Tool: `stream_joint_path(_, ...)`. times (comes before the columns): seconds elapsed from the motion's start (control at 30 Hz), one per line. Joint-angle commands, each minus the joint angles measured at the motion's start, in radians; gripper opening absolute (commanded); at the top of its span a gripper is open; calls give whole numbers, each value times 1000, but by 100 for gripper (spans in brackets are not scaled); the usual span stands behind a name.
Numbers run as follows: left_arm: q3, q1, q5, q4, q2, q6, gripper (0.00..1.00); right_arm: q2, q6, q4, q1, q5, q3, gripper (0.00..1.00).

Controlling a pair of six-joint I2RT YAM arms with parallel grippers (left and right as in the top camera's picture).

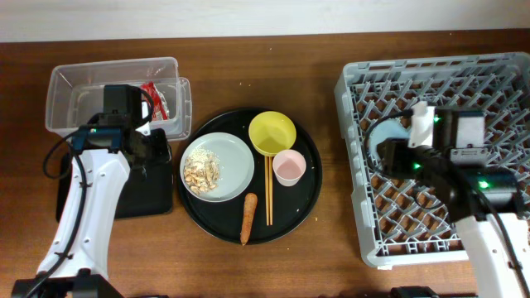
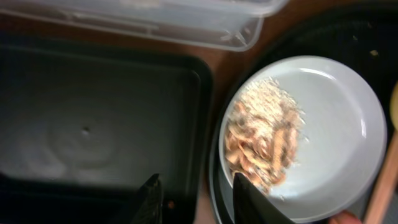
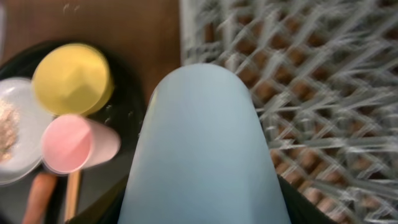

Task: Sort waste into correct bins and load items into the dishwasher rack
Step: 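Take the blue cup with the right gripper and place it in the rack, then grasp the pink cup with the left gripper and hand it to the right gripper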

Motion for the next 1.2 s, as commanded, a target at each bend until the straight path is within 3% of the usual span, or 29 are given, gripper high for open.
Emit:
stream_joint_path(0.0, -1, 3, -57, -5, -17, 13, 38, -3, 5, -113, -62, 190, 85, 45)
stream_joint_path(0.1, -1, 3, -53, -14, -17, 13, 39, 12, 4, -150, -253, 190, 85, 44)
stream_joint_path(0.17, -1, 3, -53, -14, -17, 13, 39, 79, 4, -135, -522, 190, 85, 45)
stream_joint_path(0.33, -1, 3, -53, -15, -17, 13, 39, 262, 59, -51, -748, 179, 95, 44)
stream_joint_path(0.43, -1, 3, -53, -15, -17, 13, 39, 380, 69, -12, -787, 180, 95, 45)
stream_joint_path(0.57, -1, 3, -53, -19, -17, 13, 39, 461, 69, 13, -788, 191, 95, 46)
stream_joint_path(0.6, -1, 3, -53, -20, -17, 13, 45, 471, 69, 12, -788, 190, 95, 72)
stream_joint_path(0.63, -1, 3, -53, -21, -17, 13, 53, 470, 69, 16, -788, 189, 95, 92)
stream_joint_path(0.67, -1, 3, -53, -20, -17, 13, 56, 470, 69, 17, -787, 166, 95, 98)
stream_joint_path(0.8, -1, 3, -32, -18, -17, 13, 57, 437, 69, -85, -785, -2, 245, 98)
stream_joint_path(0.9, -1, 2, 156, 57, -17, 13, 57, 377, 36, -162, -735, -188, 345, 98)
stream_joint_path(0.97, -1, -44, 288, 130, -17, 55, 56, 349, -24, -206, -616, -204, 345, 98)
stream_joint_path(1.17, -1, -316, 288, 193, 38, 88, 56, 349, -105, -313, -227, -185, 314, 98)
